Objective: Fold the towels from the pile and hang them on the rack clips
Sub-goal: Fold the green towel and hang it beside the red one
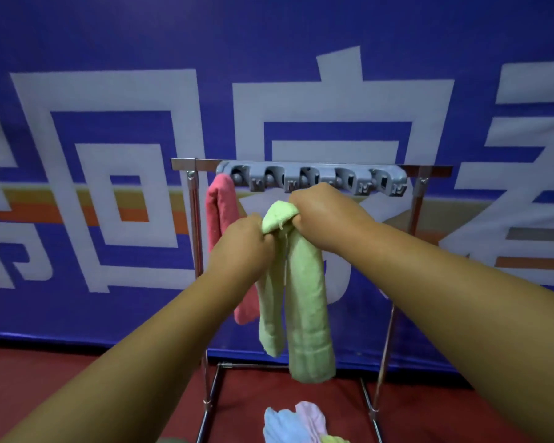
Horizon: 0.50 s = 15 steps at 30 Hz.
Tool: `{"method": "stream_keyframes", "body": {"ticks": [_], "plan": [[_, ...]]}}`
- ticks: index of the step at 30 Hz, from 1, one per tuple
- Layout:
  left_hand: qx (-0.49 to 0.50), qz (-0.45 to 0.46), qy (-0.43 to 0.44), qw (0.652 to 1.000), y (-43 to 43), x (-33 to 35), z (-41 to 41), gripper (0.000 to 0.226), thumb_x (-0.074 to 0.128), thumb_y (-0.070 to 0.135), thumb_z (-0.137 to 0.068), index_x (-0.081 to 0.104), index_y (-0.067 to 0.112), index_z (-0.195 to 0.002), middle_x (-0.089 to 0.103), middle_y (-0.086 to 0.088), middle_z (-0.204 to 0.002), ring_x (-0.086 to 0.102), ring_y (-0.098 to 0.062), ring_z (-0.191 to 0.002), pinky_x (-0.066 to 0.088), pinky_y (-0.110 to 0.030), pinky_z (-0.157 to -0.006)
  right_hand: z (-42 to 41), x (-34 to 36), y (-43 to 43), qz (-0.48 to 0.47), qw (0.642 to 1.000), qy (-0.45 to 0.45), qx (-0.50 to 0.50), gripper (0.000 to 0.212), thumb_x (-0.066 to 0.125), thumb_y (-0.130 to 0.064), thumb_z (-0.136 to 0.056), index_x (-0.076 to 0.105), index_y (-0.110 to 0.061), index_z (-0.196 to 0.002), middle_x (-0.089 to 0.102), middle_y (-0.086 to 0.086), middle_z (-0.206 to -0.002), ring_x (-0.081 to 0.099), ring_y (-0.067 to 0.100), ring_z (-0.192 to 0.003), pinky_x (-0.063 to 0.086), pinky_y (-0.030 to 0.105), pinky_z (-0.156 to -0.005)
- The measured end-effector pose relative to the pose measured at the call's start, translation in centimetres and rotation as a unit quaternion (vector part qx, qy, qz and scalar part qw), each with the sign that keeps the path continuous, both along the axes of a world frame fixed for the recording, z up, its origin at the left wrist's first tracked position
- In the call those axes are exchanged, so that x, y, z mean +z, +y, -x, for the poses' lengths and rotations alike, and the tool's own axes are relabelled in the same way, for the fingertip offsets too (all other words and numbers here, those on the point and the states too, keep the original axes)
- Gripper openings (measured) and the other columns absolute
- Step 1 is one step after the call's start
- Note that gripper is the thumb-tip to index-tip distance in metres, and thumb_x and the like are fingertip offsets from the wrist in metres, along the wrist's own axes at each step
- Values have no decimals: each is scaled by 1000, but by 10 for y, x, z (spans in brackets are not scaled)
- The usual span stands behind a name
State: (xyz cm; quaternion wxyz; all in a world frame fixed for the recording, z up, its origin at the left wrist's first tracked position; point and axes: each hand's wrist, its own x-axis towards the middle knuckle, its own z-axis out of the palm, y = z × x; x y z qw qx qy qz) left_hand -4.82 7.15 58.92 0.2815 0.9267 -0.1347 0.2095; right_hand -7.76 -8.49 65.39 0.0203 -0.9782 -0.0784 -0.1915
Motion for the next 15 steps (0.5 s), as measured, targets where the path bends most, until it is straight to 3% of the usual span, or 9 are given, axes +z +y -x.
{"method": "stream_keyframes", "body": {"ticks": [6,9,11,15], "plan": [[60,-91,-60,992,5,39,-21,12,56,24,-102,60,15,-109,56,2,-86,54,-19,-68,35,-31,-52,-17,18,-6,60,998,-19,-25,7,54,-7,-102,58,-13,-101,58,7,-90,53,25,-72,38,35,-58],[92,-150,-81,981,4,66,-35,24,56,21,-104,64,10,-124,63,-6,-102,60,-27,-85,44,-35,-69,-30,24,-4,61,996,-58,-43,4,58,-13,-103,56,-16,-102,52,3,-86,53,25,-72,29,33,-52],[111,-157,-49,980,5,83,-45,25,57,21,-104,65,8,-125,68,-12,-107,69,-33,-96,52,-41,-73,-42,27,-1,50,993,-84,-63,2,60,-16,-103,61,-18,-103,55,2,-84,49,20,-65,28,32,-50],[117,-130,-35,984,11,106,-69,18,63,13,-102,65,6,-118,65,-11,-93,69,-32,-87,61,-44,-78,-69,39,11,22,991,-106,-75,6,64,-17,-102,59,-20,-103,51,1,-80,54,21,-67,32,31,-51]]}}
